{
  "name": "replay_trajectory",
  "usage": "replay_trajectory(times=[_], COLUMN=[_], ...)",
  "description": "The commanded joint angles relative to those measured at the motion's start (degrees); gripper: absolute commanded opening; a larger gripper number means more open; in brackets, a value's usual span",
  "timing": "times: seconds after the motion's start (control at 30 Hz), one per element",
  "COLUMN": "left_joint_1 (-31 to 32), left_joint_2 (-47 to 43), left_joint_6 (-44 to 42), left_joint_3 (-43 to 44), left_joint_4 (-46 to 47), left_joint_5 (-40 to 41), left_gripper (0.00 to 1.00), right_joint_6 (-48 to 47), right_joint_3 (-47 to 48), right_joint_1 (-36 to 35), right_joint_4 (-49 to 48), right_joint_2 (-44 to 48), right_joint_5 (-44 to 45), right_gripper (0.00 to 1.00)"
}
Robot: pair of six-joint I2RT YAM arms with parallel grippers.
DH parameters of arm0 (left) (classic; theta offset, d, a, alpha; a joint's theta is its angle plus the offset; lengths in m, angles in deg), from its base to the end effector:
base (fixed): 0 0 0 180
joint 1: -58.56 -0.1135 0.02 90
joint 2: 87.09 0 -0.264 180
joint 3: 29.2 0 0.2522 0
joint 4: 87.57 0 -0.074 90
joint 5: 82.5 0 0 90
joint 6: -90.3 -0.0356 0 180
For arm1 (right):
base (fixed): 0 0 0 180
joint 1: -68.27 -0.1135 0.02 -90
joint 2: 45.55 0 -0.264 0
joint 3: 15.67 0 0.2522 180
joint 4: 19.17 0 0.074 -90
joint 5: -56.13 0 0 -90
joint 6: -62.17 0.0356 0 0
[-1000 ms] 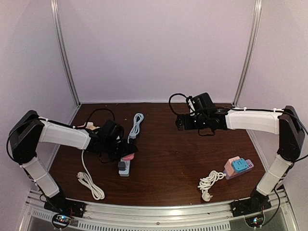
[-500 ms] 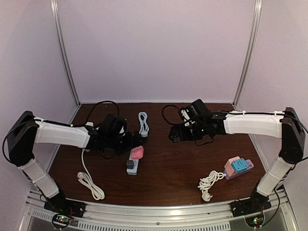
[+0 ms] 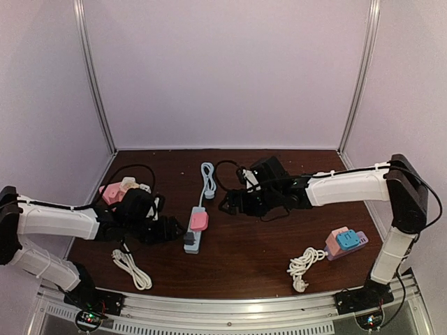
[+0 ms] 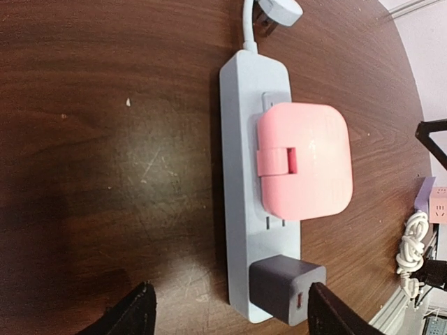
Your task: Pull the plug off the socket
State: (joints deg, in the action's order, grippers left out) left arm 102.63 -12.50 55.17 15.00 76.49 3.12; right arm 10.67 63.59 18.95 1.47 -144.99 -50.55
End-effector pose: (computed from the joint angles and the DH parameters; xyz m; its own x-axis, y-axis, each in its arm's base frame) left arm 0.1727 -0.1710 0.1612 -0.8972 -0.2664 -0.3522 -0.0042 0.8026 -0.5965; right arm 0.2411 0.2962 0.2163 -0.8738 -0.1018 -0.4755 -0.4141 0.6683 0.6179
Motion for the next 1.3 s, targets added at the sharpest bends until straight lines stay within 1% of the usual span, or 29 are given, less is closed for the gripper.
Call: replay_trajectory(times=[0.0, 0.17, 0.33, 0.43, 0.73, 1.1, 1.2, 1.27], left_joint_1=[-0.4, -0.4, -0.4, -0.4, -0.3, -0.3, -0.3, -0.3], left_joint_2=[-2.8, -3.8, -1.7, -0.4, 3.0, 3.5, 3.5, 3.5], left_joint_6=[-1.9, -1.8, -2.2, -2.0, -1.1, 0.2, 0.3, 0.1], left_joint_3=[-1.6, -3.3, -3.2, -3.2, -2.9, -3.3, -3.3, -3.1], left_joint_4=[3.1, 5.1, 6.9, 8.6, 9.9, 7.2, 6.6, 6.4], left_joint_5=[-1.7, -3.3, -4.9, -6.2, -7.8, -7.0, -6.8, -7.0], left_gripper=[0.72, 0.68, 0.64, 0.63, 0.56, 0.47, 0.47, 0.47], right_joint_6=[7.4, 10.6, 13.2, 14.7, 19.0, 23.9, 24.7, 25.1], right_joint_3=[0.2, 1.2, 2.2, 2.3, 1.9, 2.9, 2.7, 2.5], right_joint_1=[-1.0, -1.3, -1.3, -1.4, -1.8, -1.9, -1.9, -1.9], right_joint_4=[-12.3, -18.0, -22.3, -24.2, -30.1, -36.8, -38.1, -38.8], right_joint_2=[-5.3, -9.8, -13.0, -14.6, -18.3, -21.9, -22.2, -22.4], right_joint_5=[-7.1, -9.8, -11.5, -12.5, -15.7, -19.4, -19.8, -19.9], right_gripper=[0.85, 0.8, 0.77, 0.72, 0.64, 0.5, 0.44, 0.42])
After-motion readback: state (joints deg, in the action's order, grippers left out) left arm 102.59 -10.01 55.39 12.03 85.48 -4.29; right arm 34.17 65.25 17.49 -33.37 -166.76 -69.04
